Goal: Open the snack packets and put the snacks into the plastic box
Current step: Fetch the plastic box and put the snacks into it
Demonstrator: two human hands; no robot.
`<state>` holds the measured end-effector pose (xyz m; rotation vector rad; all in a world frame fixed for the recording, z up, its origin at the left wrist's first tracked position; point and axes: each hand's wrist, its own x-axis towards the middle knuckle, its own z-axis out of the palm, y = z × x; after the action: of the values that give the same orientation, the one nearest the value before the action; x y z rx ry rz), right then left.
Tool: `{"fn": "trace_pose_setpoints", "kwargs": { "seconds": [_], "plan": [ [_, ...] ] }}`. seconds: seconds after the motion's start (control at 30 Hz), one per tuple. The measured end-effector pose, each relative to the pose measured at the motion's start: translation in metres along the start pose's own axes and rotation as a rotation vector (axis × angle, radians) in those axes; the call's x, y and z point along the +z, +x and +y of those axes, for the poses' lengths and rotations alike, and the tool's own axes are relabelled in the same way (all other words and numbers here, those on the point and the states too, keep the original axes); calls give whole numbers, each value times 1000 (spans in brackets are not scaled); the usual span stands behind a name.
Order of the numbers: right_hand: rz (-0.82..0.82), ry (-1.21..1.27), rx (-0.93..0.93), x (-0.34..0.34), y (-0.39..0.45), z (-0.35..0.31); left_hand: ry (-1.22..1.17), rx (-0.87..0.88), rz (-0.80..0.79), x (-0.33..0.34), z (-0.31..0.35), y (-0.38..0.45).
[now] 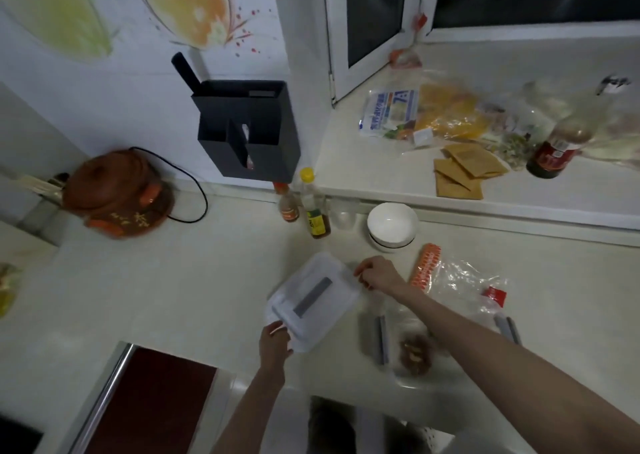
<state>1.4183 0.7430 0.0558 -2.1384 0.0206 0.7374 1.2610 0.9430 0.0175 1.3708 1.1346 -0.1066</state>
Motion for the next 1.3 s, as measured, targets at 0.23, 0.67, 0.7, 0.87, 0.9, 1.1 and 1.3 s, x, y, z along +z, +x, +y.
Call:
{"fn": "trace_pose_setpoints", "kwargs": {
  "seconds": [0.23,0.67,0.7,0.87,0.9,1.1,1.3],
  "plan": [
    [46,-195,133,37,48,-16,41,-151,-51,-33,5,56],
    [20,-410,303,106,66,-6,203,-203,-230,-59,-3,106],
    [6,-416,304,107,63,-5,195,-216,-215,-64,-3,107],
    [2,-363,183,96,51,-17,305,-78,-61,-82,10,107],
    [27,-384,147,92,49,-21,335,-34,-38,-82,16,105],
    [305,-333,-1,28,11,-22,441,240,-24,-36,58,58],
    [484,-248,87,-65,-80,55,550,379,-229,41,43,-16]
  ]
}}
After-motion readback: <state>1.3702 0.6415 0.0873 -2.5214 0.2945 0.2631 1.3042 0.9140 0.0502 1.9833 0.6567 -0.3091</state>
